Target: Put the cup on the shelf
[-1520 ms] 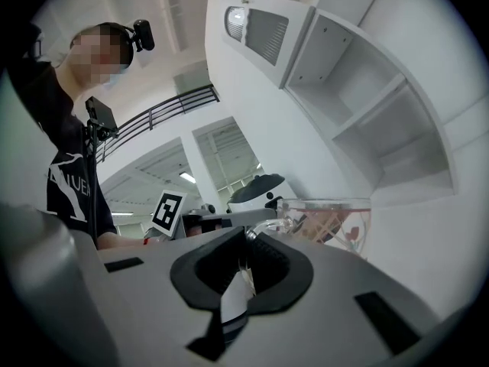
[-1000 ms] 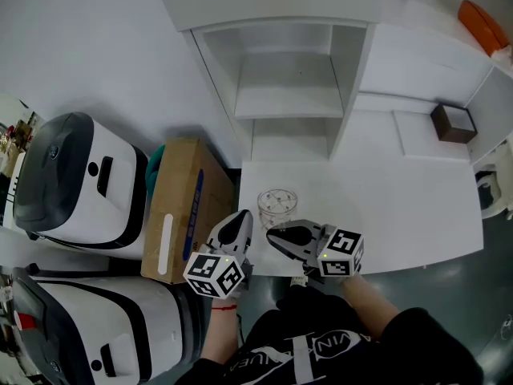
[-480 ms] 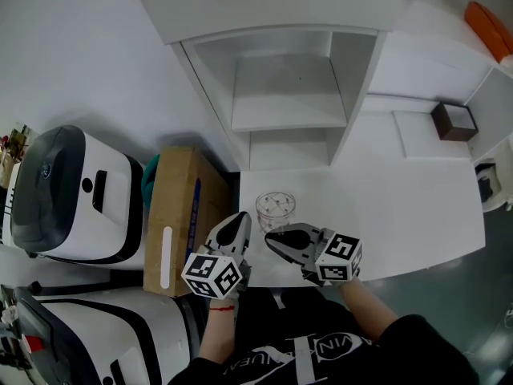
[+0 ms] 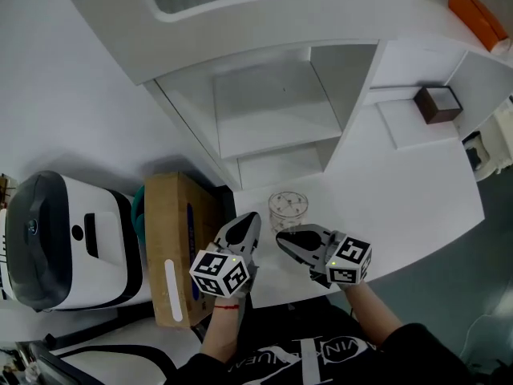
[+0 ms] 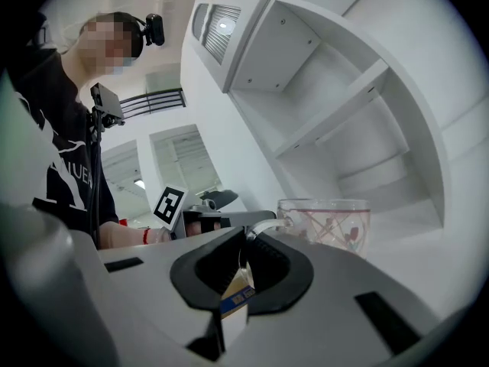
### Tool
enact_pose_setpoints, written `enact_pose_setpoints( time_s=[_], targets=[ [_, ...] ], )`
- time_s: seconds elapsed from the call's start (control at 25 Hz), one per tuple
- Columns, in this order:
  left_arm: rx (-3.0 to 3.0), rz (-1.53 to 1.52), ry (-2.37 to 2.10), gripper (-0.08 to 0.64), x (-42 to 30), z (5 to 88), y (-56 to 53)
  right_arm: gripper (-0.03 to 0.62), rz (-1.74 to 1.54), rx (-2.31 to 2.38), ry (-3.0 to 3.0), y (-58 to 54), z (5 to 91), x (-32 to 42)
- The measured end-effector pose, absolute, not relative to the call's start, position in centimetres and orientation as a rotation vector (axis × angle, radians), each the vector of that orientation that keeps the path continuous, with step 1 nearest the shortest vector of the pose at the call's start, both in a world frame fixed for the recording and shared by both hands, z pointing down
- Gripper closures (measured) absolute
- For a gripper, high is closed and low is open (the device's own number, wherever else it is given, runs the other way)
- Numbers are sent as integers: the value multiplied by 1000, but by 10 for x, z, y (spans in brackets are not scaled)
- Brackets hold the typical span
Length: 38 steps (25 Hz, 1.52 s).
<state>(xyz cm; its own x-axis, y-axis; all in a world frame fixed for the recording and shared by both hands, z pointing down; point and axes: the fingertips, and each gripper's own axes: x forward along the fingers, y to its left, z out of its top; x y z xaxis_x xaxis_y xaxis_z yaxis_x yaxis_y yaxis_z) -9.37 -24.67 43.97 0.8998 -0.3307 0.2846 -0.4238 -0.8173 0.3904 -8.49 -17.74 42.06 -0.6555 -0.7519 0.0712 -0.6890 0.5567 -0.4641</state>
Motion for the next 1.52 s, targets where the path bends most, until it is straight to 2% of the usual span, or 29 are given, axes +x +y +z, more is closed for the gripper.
enact_pose_setpoints(
  time_s=[0.56,1.52],
  targets=[
    [2594,330,-370,554,-71,466,-275,583,-701,-1378,2630,-222,443,-75],
    [2562,288,-385,554,-42,493,-317,583,-656,-1451,2662,-279,479,-53]
  ],
)
